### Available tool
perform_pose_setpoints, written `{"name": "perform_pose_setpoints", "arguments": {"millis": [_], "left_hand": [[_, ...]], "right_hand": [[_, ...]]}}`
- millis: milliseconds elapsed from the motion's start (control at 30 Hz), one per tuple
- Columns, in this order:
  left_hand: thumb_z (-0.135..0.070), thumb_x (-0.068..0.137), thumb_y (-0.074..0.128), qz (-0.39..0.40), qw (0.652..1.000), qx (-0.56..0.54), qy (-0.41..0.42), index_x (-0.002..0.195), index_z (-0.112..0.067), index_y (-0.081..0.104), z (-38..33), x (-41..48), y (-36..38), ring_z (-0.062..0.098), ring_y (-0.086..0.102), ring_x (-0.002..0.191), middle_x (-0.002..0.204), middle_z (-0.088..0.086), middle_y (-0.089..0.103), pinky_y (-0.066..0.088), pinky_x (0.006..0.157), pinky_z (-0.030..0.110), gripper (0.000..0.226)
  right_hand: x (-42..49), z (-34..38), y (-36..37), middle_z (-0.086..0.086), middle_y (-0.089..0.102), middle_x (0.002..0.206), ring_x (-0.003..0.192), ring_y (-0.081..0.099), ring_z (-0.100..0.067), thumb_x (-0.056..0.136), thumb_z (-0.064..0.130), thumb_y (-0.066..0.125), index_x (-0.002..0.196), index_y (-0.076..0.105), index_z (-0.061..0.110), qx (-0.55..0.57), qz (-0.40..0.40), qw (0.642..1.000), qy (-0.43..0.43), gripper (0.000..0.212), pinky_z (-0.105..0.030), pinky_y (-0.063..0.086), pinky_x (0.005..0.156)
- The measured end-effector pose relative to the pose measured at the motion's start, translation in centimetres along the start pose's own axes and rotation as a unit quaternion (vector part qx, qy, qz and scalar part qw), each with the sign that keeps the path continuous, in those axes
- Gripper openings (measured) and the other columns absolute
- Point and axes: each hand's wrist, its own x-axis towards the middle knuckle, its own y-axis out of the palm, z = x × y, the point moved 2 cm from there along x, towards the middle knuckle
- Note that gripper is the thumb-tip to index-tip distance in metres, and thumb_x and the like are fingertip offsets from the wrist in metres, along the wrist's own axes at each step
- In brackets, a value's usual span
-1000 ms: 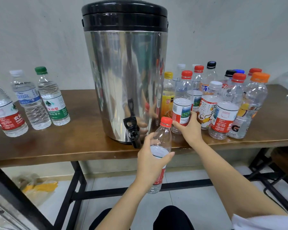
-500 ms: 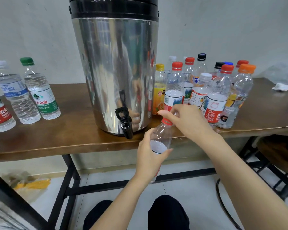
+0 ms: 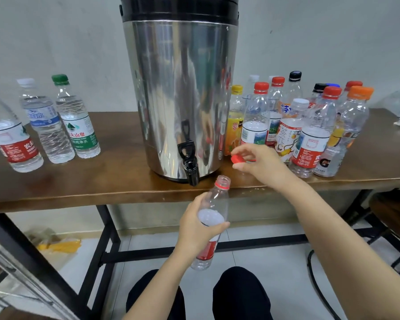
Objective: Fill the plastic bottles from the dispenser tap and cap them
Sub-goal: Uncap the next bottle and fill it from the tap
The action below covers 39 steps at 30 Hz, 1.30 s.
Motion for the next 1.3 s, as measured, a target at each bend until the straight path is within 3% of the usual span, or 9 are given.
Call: {"name": "perform_pose_setpoints", "arguments": {"millis": [133, 267, 467, 667, 767, 933, 1033, 1133, 1300], "left_hand": [[-0.018, 0.064, 0.091, -0.016, 0.996, -0.030, -0.077, 0.127, -0.036, 0.054, 2.9, -1.4, -0.9, 0.014, 0.059, 0.111, 0.118, -0.011, 0.063, 0.052, 0.094, 0.034, 0.075], [-0.017, 0.068, 0.089, -0.036, 0.993, -0.056, -0.093, 0.123, -0.040, 0.052, 3.0, -1.9, -1.7, 0.006, 0.060, 0.102, 0.114, -0.013, 0.063, 0.052, 0.078, 0.022, 0.070], [-0.018, 0.069, 0.090, -0.054, 0.994, -0.065, -0.068, 0.126, -0.043, 0.048, 1.9, -1.3, -2.2, 0.003, 0.058, 0.104, 0.116, -0.018, 0.060, 0.051, 0.080, 0.019, 0.075], [-0.018, 0.068, 0.089, -0.085, 0.994, -0.057, -0.029, 0.129, -0.044, 0.046, 1.7, -1.2, -2.5, -0.015, 0.052, 0.106, 0.114, -0.027, 0.058, 0.044, 0.080, 0.010, 0.079], [-0.017, 0.069, 0.089, -0.099, 0.994, -0.053, -0.011, 0.128, -0.043, 0.047, 1.7, -1.4, -2.5, -0.018, 0.049, 0.108, 0.115, -0.031, 0.056, 0.042, 0.079, 0.004, 0.077], [-0.021, 0.069, 0.089, -0.123, 0.992, -0.028, 0.009, 0.132, -0.041, 0.050, 1.9, -1.5, -2.6, -0.006, 0.049, 0.120, 0.129, -0.028, 0.054, 0.039, 0.096, 0.013, 0.077], [-0.023, 0.068, 0.090, -0.131, 0.991, -0.012, 0.017, 0.135, -0.036, 0.051, 2.0, -1.4, -2.5, -0.003, 0.049, 0.120, 0.132, -0.023, 0.055, 0.041, 0.102, 0.022, 0.079], [-0.022, 0.066, 0.091, -0.139, 0.990, -0.011, 0.023, 0.133, -0.033, 0.053, 2.0, -1.4, -2.4, -0.004, 0.051, 0.119, 0.128, -0.022, 0.057, 0.042, 0.102, 0.022, 0.078], [-0.023, 0.065, 0.091, -0.144, 0.989, -0.011, 0.033, 0.136, -0.032, 0.053, 2.0, -1.4, -2.1, -0.003, 0.050, 0.121, 0.130, -0.020, 0.058, 0.044, 0.104, 0.024, 0.080]], "right_hand": [[0.4, -2.6, 3.9, -0.007, 0.062, 0.117, 0.106, 0.057, -0.021, 0.085, 0.019, 0.076, 0.121, 0.067, 0.013, -0.116, 0.029, 0.992, 0.039, 0.037, -0.026, 0.041, 0.092], [0.8, -3.5, 6.1, -0.011, 0.062, 0.120, 0.109, 0.059, -0.027, 0.087, 0.020, 0.074, 0.125, 0.066, 0.012, -0.117, 0.021, 0.992, 0.051, 0.039, -0.033, 0.045, 0.096], [0.8, -2.9, 6.4, -0.011, 0.057, 0.133, 0.116, 0.057, -0.027, 0.089, 0.020, 0.073, 0.140, 0.053, 0.012, -0.125, 0.001, 0.991, 0.045, 0.055, -0.040, 0.047, 0.102], [0.2, 2.5, 3.8, 0.003, 0.056, 0.099, 0.085, 0.055, -0.014, 0.096, 0.022, 0.063, 0.126, 0.063, 0.013, -0.103, -0.116, 0.982, -0.111, 0.032, -0.034, 0.050, 0.086], [-0.3, 6.7, 2.9, 0.006, 0.058, 0.100, 0.087, 0.054, -0.008, 0.094, 0.038, 0.057, 0.131, 0.060, 0.018, -0.058, -0.100, 0.976, -0.184, 0.042, -0.033, 0.049, 0.082], [0.6, 9.7, 3.3, 0.010, 0.059, 0.112, 0.108, 0.040, -0.010, 0.093, 0.042, 0.061, 0.128, 0.059, 0.028, -0.287, -0.037, 0.932, -0.217, 0.038, -0.032, 0.034, 0.066], [0.4, 9.6, 3.7, 0.007, 0.060, 0.086, 0.092, 0.037, -0.010, 0.086, 0.037, 0.071, 0.100, 0.067, 0.018, -0.276, -0.116, 0.913, -0.278, 0.024, -0.028, 0.025, 0.051], [-1.7, 7.6, 5.0, 0.001, 0.060, 0.073, 0.078, 0.047, -0.018, 0.091, 0.019, 0.066, 0.078, 0.066, 0.011, -0.227, -0.261, 0.868, -0.356, 0.015, -0.030, 0.036, 0.049], [-3.9, 4.6, 7.0, 0.000, 0.074, 0.087, 0.079, 0.057, -0.021, 0.096, 0.014, 0.063, 0.082, 0.075, 0.008, -0.186, -0.353, 0.838, -0.371, 0.019, -0.029, 0.049, 0.059]]}}
